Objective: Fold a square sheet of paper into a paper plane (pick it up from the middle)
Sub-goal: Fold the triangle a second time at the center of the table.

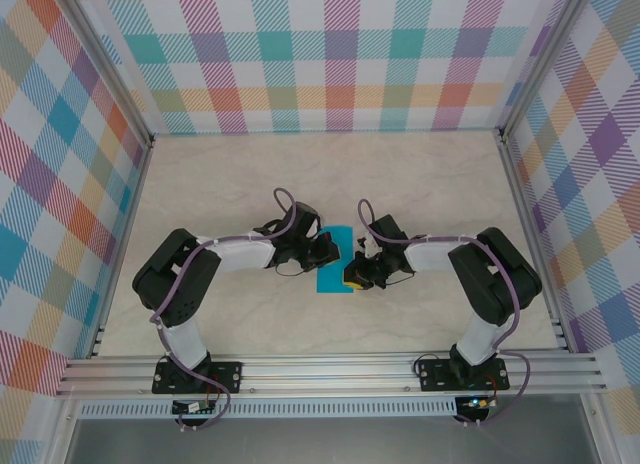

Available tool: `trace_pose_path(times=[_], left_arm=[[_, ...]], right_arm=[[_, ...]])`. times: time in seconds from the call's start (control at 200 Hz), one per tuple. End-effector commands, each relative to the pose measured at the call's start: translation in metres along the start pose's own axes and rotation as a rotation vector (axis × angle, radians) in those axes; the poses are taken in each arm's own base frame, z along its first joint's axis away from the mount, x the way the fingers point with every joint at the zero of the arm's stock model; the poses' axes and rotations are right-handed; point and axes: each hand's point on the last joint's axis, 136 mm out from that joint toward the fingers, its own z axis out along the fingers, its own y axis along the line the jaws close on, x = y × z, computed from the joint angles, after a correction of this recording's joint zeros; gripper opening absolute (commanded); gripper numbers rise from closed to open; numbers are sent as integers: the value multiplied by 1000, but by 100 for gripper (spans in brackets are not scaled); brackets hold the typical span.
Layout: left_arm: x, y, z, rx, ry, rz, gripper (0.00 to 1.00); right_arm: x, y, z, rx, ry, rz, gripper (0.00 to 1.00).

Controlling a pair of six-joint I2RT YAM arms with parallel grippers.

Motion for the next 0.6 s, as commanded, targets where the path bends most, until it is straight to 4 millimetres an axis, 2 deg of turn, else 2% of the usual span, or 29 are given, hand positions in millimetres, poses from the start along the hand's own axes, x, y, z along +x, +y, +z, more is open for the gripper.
trace_pose_path(times=[0.0,0.26,0.595], left_arm=[[12,1,3,14,23,-14,3],[17,21,17,-3,33,-47,2],[12,62,23,-151,-20,-54,0]], right_arm=[[12,-32,8,96,20,73,10],[11,-32,7,103,19,77,10],[14,-37,6,121,23,79,9]])
